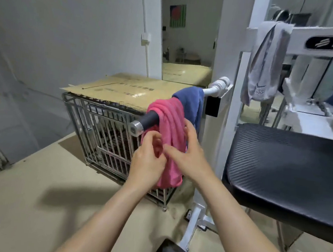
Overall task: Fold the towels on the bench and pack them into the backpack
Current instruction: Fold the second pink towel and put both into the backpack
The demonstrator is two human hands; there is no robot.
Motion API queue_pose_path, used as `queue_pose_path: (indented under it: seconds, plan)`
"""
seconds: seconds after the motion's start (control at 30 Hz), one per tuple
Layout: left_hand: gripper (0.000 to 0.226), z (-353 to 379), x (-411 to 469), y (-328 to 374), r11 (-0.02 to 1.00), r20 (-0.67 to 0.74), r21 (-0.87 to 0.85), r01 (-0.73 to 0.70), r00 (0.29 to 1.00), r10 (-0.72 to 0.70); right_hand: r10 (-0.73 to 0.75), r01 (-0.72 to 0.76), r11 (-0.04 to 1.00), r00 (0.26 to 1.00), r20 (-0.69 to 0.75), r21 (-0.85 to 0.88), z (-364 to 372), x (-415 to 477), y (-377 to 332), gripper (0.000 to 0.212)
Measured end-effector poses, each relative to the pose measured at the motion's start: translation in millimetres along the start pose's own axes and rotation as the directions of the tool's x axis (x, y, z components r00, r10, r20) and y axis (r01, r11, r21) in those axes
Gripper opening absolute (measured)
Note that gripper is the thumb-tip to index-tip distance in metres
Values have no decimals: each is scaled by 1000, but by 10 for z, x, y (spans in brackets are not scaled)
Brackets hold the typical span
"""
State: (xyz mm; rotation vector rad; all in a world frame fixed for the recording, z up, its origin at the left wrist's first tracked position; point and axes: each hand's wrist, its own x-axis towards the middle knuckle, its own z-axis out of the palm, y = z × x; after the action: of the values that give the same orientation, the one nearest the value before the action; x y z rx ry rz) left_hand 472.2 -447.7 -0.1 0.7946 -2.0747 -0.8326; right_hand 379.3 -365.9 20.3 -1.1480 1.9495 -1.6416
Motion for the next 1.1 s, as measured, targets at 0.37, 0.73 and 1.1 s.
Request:
queue_pose_path:
  seconds: [0.37, 0.73, 1.1]
  plan:
    - [38, -883, 524, 375, 822, -129, -153, -548, 836, 533, -44, -58, 659, 992, 115, 750, 31, 279, -489, 42]
    - [18, -1181, 1028, -77, 860, 479, -479, 174, 873, 90, 44, 38, 516, 996, -71, 856, -64, 362, -617, 39]
    - [46, -1417, 672, -269, 635, 734, -651, 417, 557, 387, -45, -203, 543, 962, 270, 815, 110, 32, -284, 47]
